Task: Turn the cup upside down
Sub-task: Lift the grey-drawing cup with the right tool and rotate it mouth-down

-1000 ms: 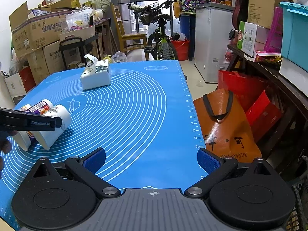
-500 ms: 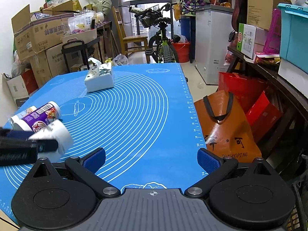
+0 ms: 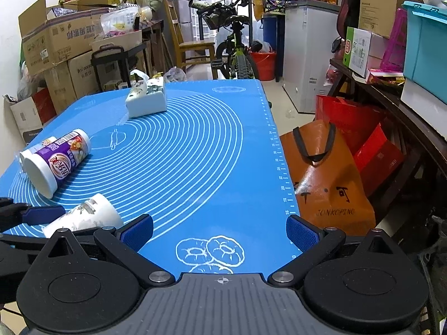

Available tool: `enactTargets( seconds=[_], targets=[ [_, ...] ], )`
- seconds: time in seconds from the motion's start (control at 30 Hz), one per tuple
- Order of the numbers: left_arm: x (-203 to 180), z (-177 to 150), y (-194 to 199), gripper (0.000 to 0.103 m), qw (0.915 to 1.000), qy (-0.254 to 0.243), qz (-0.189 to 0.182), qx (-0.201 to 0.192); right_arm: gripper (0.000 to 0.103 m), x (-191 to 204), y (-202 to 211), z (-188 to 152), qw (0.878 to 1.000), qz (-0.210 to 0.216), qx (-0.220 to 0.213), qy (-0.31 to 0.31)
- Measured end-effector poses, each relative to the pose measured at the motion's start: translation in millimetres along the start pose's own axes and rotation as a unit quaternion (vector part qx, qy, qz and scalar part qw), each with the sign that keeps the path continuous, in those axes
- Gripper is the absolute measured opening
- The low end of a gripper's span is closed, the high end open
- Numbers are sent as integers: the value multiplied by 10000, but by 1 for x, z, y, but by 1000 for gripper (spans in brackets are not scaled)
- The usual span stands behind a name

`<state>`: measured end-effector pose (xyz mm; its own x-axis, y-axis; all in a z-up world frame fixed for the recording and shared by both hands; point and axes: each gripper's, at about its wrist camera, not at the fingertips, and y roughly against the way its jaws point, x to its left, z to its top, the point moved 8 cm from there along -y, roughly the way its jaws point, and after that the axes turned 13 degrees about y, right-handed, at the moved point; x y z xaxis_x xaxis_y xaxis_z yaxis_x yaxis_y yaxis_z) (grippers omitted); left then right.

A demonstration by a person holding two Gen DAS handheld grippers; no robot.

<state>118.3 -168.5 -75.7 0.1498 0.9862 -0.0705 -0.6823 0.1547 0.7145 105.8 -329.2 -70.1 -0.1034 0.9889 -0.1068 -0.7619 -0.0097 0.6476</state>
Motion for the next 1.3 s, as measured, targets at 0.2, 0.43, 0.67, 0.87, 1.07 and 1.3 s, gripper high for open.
enactTargets(
  seconds=[0.2,0.43,0.67,0.87,1.07,1.3],
  targets=[
    [2,-1,-1,80,10000,-19,23,45,101,1,3,-2,10000,-11,71,11],
    [6,0,1,83,10000,-12,-30,56,101,9,6,6,9999,-3,73,77],
    [11,3,7,84,9999,48,-115,36,101,13,14,16,10000,2,23,54],
    [25,12,27,85,9992,295,-189,-176,101,18,17,27,9992,298,136,-233],
    [61,20,46,92,9971,655,-96,-374,101,38,7,40,9918,987,564,-589],
    [110,23,39,92,9943,939,334,-365,96,69,-30,38,9684,1655,1521,-1080]
  ],
)
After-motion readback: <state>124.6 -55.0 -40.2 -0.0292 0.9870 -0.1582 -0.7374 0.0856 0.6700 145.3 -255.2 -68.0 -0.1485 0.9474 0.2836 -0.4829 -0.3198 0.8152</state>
